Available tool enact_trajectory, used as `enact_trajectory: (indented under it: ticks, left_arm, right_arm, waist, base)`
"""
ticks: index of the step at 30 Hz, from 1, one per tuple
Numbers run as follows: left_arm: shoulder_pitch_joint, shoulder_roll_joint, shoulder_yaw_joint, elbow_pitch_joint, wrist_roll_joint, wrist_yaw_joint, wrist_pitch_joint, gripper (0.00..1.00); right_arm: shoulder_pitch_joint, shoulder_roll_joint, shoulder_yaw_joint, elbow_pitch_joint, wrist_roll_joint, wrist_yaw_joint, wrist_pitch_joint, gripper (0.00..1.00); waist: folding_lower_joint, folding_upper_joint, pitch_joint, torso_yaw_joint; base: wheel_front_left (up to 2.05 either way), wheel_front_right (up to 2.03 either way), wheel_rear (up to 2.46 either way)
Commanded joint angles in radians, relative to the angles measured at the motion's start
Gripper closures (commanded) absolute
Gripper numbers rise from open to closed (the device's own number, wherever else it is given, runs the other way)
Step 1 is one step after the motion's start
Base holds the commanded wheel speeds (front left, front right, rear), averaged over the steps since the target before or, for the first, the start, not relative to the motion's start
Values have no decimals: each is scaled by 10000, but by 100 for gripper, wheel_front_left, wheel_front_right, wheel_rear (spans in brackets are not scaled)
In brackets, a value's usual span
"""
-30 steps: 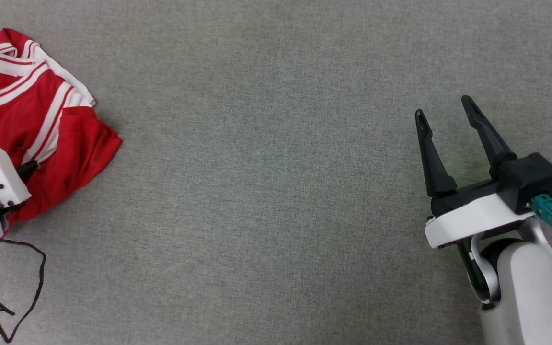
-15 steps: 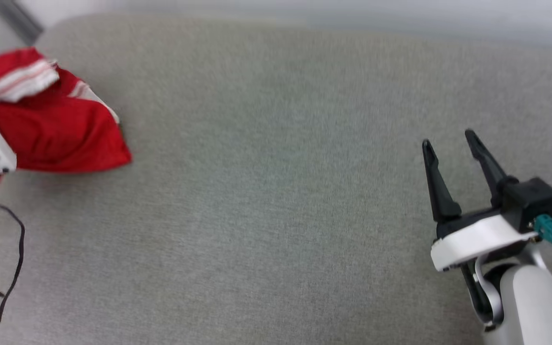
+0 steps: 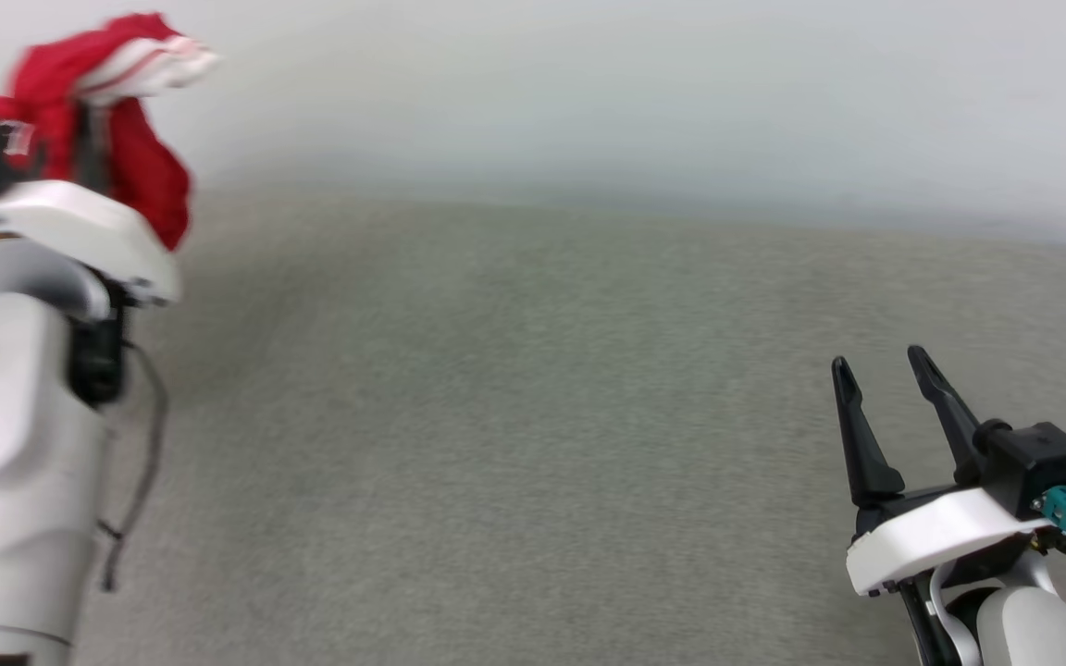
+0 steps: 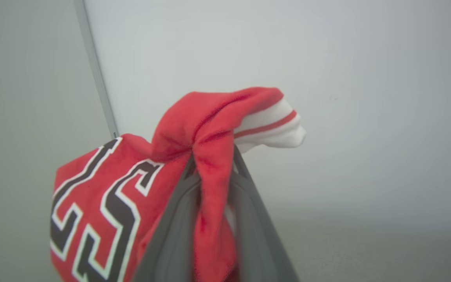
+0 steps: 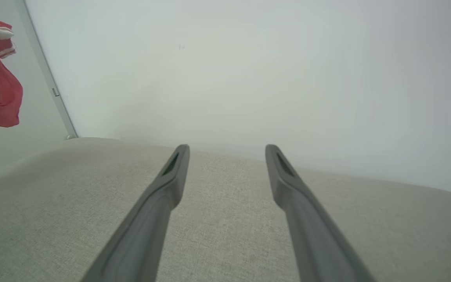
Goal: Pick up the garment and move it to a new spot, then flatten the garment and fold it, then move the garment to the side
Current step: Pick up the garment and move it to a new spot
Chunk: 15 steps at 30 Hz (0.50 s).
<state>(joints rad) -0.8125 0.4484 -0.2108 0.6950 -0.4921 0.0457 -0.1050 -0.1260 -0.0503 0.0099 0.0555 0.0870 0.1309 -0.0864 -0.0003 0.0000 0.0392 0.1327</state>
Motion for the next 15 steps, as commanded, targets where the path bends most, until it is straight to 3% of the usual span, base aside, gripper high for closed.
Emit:
enact_trajectory:
  ticks: [1,7,15]
  left_arm:
    - [244,-289,-195,-307,85,20,-67,100]
    - [962,-1257,-1039,-1518,235,19,144,100]
    - [2199,-2789,-2390,-2599,70,-376,503,100]
  right_arm:
    - [197,1,-17,-41,64,-3,37,0]
    - [401,3,-19,-108,156,-3,105,0]
    - [548,6,-160,-179,258,-3,134,0]
  waist:
    - [3,0,-383,-517]
    - [3,0,-493,-1405]
    - [3,0,-150,-2469]
  base:
    - [0,0,0]
    - [0,0,0]
    - [0,0,0]
